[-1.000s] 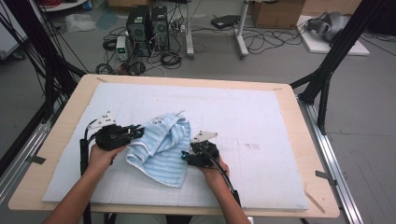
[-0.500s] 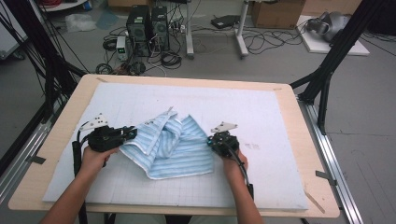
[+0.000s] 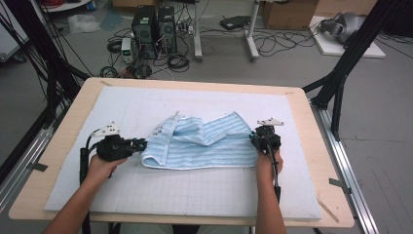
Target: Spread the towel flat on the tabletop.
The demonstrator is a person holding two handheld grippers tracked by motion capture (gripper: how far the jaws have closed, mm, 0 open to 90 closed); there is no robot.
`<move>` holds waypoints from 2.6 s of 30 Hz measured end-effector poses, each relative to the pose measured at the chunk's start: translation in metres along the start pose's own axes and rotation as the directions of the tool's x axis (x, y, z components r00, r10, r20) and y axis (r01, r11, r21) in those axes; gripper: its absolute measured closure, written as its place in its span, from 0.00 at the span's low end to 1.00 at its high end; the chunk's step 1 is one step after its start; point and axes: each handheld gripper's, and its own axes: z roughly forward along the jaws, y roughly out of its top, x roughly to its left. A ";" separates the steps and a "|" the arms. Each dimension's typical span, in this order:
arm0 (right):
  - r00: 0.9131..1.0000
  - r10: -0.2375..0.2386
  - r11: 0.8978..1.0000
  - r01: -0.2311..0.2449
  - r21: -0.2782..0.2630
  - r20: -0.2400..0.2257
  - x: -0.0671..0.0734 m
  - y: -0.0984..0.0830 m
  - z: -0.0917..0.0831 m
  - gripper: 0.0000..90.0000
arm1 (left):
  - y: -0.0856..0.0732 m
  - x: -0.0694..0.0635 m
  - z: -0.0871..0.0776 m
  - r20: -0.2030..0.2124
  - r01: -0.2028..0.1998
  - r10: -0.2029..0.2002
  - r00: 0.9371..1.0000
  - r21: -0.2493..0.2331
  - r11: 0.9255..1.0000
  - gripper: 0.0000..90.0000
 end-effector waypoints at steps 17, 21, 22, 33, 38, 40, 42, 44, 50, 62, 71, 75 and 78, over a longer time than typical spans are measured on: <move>0.841 -0.238 0.971 0.226 -0.084 -0.485 0.106 -0.023 -0.027 0.43 | 0.004 0.005 -0.006 -0.101 0.018 -0.025 0.995 -0.070 0.997 0.50; 0.812 -0.297 0.951 0.301 -0.075 -0.502 0.121 -0.026 -0.024 0.54 | 0.004 0.004 -0.005 -0.098 0.015 -0.022 0.995 -0.069 0.998 0.49; 0.812 -0.297 0.951 0.301 -0.075 -0.502 0.121 -0.026 -0.024 0.54 | 0.004 0.004 -0.005 -0.098 0.015 -0.022 0.995 -0.069 0.998 0.49; 0.768 -0.385 0.904 0.425 -0.043 -0.512 0.077 -0.033 -0.045 0.94 | 0.004 0.004 -0.007 -0.100 0.013 -0.020 0.995 -0.068 0.998 0.50; 0.856 -0.396 0.903 0.428 0.026 -0.333 0.042 -0.039 -0.055 0.94 | 0.004 0.002 -0.005 -0.097 0.006 -0.012 0.995 -0.063 0.998 0.50; 0.881 -0.372 0.916 0.399 0.036 -0.293 0.034 -0.040 -0.056 0.94 | 0.004 0.001 -0.003 -0.093 0.002 -0.008 0.996 -0.059 0.998 0.50; 0.928 -0.296 0.950 0.310 0.028 -0.225 0.019 -0.042 -0.056 0.88 | 0.004 0.000 -0.001 -0.089 -0.004 -0.001 0.996 -0.054 0.999 0.50; 0.937 -0.273 0.959 0.284 0.017 -0.218 0.017 -0.043 -0.057 0.84 | 0.004 -0.001 0.002 -0.087 -0.009 0.004 0.996 -0.056 0.998 0.50; 0.948 -0.164 0.986 0.154 -0.060 -0.271 0.013 -0.042 -0.057 0.63 | 0.015 -0.004 0.017 -0.072 -0.021 0.016 0.997 -0.076 0.997 0.50; 0.949 -0.118 0.992 0.102 -0.069 -0.293 0.012 -0.042 -0.053 0.55 | 0.050 -0.017 0.093 -0.039 -0.053 0.053 0.998 0.016 0.998 0.45; 0.944 -0.121 0.992 0.106 -0.065 -0.306 0.014 -0.042 -0.053 0.55 | 0.049 -0.030 0.141 -0.054 -0.089 0.099 0.994 0.156 0.984 0.57; 0.945 -0.116 0.993 0.099 -0.069 -0.305 0.013 -0.042 -0.053 0.55 | 0.048 -0.032 0.139 -0.033 -0.123 0.130 0.991 0.178 0.976 0.83; 0.945 -0.116 0.993 0.100 -0.068 -0.306 0.013 -0.042 -0.053 0.55 | 0.050 -0.032 0.134 -0.033 -0.123 0.130 0.991 0.159 0.980 0.88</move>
